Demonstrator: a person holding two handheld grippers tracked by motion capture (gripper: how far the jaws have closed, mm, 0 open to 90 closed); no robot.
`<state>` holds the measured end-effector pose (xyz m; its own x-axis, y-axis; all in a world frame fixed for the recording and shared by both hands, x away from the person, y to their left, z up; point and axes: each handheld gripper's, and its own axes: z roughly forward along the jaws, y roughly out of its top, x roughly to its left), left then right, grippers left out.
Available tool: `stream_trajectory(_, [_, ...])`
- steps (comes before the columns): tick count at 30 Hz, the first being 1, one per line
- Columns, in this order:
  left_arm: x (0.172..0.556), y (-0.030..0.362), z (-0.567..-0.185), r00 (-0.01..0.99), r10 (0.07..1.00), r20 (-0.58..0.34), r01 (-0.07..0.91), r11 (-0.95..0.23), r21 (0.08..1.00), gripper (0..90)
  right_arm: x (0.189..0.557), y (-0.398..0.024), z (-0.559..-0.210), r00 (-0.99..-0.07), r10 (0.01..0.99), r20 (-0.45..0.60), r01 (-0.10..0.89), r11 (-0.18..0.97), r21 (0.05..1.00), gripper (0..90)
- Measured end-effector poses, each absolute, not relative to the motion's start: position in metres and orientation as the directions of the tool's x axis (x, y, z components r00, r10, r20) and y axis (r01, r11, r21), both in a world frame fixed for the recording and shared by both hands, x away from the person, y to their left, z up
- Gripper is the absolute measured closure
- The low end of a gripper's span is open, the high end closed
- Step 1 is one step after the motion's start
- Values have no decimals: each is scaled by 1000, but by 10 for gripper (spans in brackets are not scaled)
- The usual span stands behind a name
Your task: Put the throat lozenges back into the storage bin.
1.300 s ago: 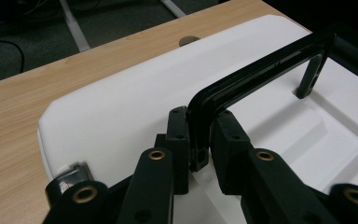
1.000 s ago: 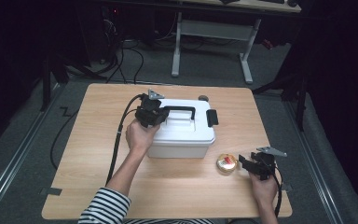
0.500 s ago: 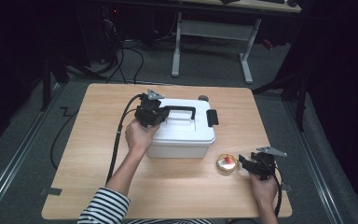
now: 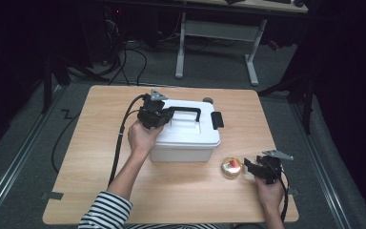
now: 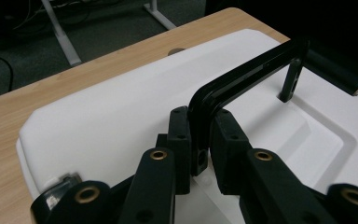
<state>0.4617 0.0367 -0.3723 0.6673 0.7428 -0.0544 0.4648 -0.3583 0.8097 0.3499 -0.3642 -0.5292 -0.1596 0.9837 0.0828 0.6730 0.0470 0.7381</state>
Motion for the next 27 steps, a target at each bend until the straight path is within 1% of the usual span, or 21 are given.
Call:
stream_trajectory(13, [462, 37, -369, 699, 714, -49, 440, -374, 817, 799, 350, -364, -529, -160, 984, 83, 673, 47, 738, 392])
stream_trajectory(27, [470, 45, -371, 737, 667, -108, 452, -368, 813, 806, 350, -364, -529, -161, 983, 86, 672, 45, 739, 392])
